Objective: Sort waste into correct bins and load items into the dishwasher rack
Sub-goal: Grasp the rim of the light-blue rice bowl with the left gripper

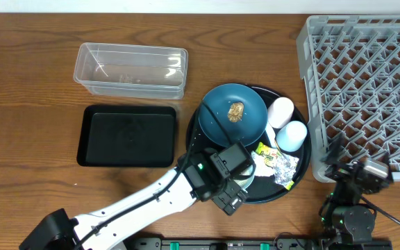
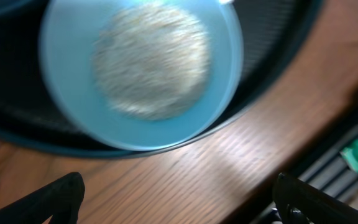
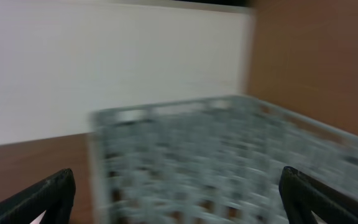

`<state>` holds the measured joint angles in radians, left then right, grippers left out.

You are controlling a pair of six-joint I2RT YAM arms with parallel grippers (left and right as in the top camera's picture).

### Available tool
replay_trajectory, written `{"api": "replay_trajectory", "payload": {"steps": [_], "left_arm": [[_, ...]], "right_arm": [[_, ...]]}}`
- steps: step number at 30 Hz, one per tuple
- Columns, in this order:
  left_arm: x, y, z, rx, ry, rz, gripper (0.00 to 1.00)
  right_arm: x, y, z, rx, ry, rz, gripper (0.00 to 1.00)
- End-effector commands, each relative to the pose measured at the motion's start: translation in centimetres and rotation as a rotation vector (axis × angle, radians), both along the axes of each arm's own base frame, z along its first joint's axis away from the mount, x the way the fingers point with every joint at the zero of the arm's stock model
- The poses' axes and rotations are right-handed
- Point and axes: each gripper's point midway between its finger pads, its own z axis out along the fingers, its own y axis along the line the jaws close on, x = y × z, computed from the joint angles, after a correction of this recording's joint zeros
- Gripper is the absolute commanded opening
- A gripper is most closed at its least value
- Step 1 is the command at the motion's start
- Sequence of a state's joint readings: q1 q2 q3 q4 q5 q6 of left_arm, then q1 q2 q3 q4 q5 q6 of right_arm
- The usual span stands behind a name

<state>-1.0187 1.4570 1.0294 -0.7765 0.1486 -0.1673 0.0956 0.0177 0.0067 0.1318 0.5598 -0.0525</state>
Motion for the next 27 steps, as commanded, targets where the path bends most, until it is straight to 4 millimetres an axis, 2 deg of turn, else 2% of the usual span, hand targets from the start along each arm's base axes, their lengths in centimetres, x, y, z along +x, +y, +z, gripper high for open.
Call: {"api": "replay_trajectory", "payload": {"steps": [1,10,18,21,24,27], "left_arm": [[-1.5,-1.9,0.7,-0.054,0.002,-0.148,0.98],[-0.3,-3.3,-0.9,-0.019,-0.082,-0.172,0.98],[0.8,-4.0,-3.5,0.027,-0.103,-0.182,0.98],[0.9,-4.2,-3.6,0.023,-0.1,-0.172,0.99],[0.9,-4.7,-3.4,-0.003,-0.1,-0.175,0.93],[1.1,-5.0,-3.3,-0.013,-0.112,-0.184,0.93]], "right_arm": [[-2.0,-3.1,-0.2,0.019,0.004,-0.212,0.99],[-1.9,-3.0,-1.3,0.008,0.058,-0.212,0.99],[-1.9,-3.0,-3.9,-0.018,0.185,-0.213,0.99],[-1.9,-3.0,-3.9,-0.019,0.187,-0.213,0.99],[-1.9,-3.0,-3.9,-0.019,0.187,-0.213,0.99],[-1.9,-3.0,-3.9,-0.019,0.187,-0.213,0.99]]}}
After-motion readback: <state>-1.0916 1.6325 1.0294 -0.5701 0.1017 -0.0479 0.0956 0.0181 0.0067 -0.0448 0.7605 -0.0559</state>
